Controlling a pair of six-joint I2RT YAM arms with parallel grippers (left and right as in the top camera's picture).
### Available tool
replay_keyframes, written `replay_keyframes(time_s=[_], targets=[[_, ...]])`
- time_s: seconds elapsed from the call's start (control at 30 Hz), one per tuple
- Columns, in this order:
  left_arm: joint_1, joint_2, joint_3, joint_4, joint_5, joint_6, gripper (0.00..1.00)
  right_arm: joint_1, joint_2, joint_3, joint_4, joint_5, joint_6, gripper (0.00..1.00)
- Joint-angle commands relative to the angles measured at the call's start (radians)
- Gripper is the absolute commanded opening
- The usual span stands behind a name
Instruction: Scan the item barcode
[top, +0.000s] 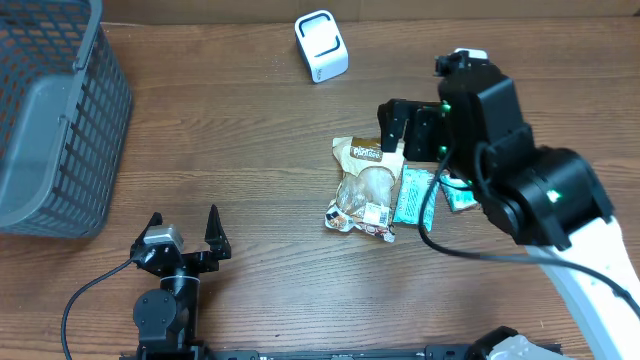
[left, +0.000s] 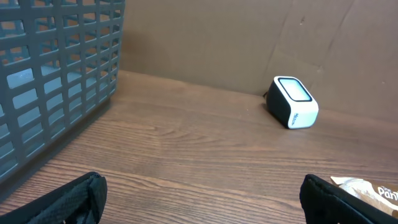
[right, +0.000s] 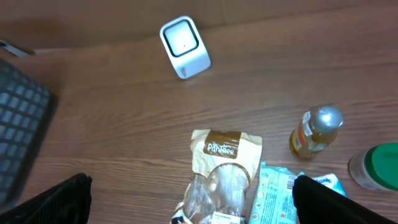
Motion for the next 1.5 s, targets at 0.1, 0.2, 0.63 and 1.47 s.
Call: replay_keyframes(time_s=[0.1,0.2,0.63,1.47], targets=[[-0.006,-0.012,-0.003,0.002,0.0,0.03,1.0,-0.026,-0.131,0.018,-0.013,0.011,0.004,1.0],[-0.006,-0.012,-0.003,0.002,0.0,0.03,1.0,-0.065,-0.2,0.005,-0.021,0.029,-0.007,1.0],[-0.006,-0.012,-0.003,0.002,0.0,0.03,1.0,-0.333,-0.754,-0.548,0.089,-0.035,0.0,1.0],[-0.006,-0.012,-0.003,0.002,0.0,0.03,1.0,-0.46,-1.305,-1.275,1.202,-0.254,-0.324,1.0]])
